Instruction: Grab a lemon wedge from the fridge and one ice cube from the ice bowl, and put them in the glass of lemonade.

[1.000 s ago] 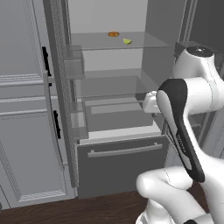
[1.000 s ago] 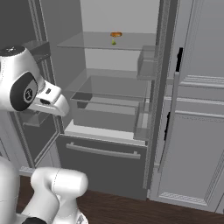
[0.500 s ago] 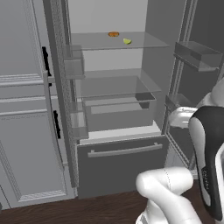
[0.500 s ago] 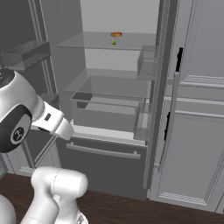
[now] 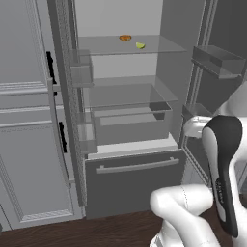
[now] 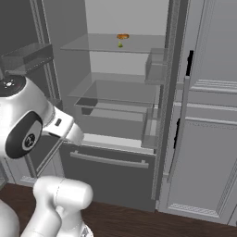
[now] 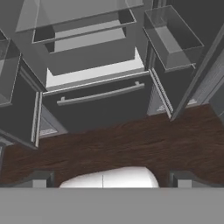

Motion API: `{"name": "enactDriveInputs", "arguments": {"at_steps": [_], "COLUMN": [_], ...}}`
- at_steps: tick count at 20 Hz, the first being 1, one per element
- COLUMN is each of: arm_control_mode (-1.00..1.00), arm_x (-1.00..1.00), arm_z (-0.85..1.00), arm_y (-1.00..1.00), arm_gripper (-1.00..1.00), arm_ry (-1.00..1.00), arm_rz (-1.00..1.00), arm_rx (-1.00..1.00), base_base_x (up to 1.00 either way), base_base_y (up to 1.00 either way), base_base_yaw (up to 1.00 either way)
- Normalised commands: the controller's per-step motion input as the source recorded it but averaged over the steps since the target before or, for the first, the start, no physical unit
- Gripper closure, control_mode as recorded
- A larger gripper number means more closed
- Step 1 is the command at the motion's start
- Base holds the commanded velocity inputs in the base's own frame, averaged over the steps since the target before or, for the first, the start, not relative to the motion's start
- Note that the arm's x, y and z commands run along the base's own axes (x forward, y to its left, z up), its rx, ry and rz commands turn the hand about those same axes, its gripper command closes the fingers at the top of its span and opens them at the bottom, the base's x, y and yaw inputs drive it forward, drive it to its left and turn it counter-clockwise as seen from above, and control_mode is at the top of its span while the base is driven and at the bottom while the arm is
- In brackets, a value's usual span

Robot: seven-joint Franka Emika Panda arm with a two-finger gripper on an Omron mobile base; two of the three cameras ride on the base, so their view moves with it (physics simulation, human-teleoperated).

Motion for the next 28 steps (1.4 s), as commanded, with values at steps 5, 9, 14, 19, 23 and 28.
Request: {"name": "enactDriveInputs", "arguments": {"at_steps": [5,9,14,19,23,28], "arm_control_mode": [1.00,1.00,1.00,1.00,-1.00,-1.00], "arm_x": [0.31,0.00,0.00,0.00,0.60,-0.80], "arm_z": [-0.05,0.00,0.00,0.00,-0.08,0.18], "arm_y": [0.04,0.00,0.00,0.00,0.00,0.00], "arm_gripper": [-1.00,-1.00,-1.00,-1.00,-1.00,-1.00], "arm_ry": [0.01,0.00,0.00,0.00,0.00,-0.41], "arm_rz": [0.00,0.00,0.00,0.00,-0.01,-0.01], "arm_rx": [-0.01,0.00,0.00,0.00,0.00,0.10], "base_base_x": [0.34,1.00,1.00,1.00,0.25,0.00], "base_base_y": [0.00,0.00,0.00,0.00,0.00,0.00], "base_base_yaw": [0.00,0.00,0.00,0.00,0.00,0.00]}}
